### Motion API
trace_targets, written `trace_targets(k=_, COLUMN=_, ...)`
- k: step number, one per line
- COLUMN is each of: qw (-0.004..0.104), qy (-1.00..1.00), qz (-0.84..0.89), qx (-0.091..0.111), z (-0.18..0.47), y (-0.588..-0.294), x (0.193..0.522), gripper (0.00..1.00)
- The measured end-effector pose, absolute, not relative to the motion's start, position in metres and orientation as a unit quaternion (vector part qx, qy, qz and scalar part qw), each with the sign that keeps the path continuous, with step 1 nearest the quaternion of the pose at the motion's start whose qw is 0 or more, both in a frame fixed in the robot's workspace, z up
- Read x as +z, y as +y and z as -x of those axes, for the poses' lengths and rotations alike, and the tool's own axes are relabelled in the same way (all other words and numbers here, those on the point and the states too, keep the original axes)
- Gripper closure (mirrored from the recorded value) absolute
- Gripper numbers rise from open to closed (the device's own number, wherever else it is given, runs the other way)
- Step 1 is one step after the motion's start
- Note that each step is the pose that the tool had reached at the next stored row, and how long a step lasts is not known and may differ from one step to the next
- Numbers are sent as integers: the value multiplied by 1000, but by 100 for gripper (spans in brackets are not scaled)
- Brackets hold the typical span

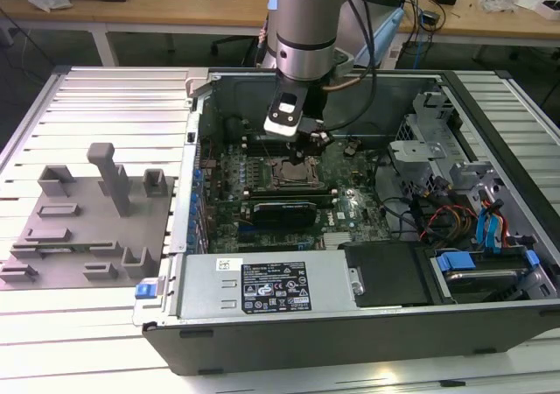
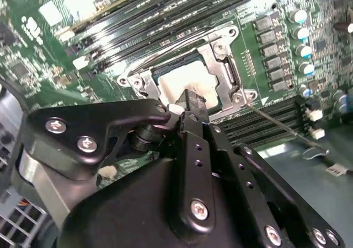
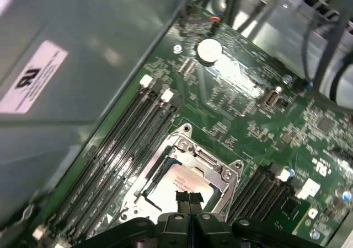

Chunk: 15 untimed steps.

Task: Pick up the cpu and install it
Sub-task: 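Close the cpu cover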

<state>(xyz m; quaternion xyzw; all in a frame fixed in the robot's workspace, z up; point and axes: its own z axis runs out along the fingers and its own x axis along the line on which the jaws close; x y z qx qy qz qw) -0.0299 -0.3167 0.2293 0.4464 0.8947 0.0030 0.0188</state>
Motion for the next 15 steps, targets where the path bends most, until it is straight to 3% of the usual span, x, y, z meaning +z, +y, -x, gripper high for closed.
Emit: trace_targets(k=15, qw=18, qy=958, qz=-286, qx=6, z=30, y=-317, x=229, gripper=89)
